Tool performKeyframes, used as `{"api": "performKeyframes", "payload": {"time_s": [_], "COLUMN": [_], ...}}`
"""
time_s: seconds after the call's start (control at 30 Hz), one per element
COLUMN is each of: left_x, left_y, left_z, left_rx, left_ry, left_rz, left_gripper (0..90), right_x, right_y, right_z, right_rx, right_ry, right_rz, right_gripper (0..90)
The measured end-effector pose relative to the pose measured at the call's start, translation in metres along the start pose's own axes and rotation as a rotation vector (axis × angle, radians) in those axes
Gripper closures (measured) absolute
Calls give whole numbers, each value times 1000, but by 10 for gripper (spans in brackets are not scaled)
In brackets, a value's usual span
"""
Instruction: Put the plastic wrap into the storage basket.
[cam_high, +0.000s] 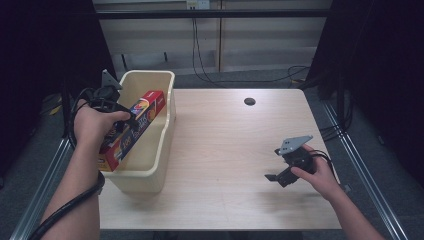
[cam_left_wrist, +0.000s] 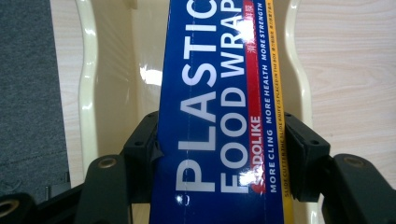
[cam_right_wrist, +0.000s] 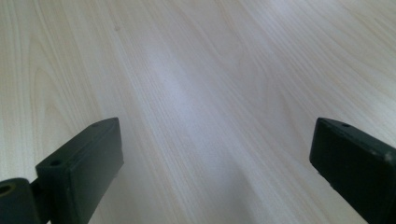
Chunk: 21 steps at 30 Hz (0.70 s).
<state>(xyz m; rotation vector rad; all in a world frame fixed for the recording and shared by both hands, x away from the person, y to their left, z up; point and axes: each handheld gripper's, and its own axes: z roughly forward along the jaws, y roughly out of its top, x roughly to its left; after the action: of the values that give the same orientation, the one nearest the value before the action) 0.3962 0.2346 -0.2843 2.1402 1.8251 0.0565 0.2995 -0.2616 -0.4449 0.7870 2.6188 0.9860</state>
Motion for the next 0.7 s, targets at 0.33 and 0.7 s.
{"api": "performKeyframes", "payload": {"time_s": [0.33, 0.7], "left_x": [3, 5], "left_y": [-2, -4], "left_z": [7, 16], "left_rx": [21, 41], "left_ry": [-3, -1], "left_rz": [-4, -11], "left_gripper": [403, 403], "right_x": [-1, 0], "right_y": [0, 0], "right_z": [0, -1], "right_rx": [-10, -5], "right_ry": [7, -3], "right_rz": [-2, -1], "right_gripper": [24, 25]}}
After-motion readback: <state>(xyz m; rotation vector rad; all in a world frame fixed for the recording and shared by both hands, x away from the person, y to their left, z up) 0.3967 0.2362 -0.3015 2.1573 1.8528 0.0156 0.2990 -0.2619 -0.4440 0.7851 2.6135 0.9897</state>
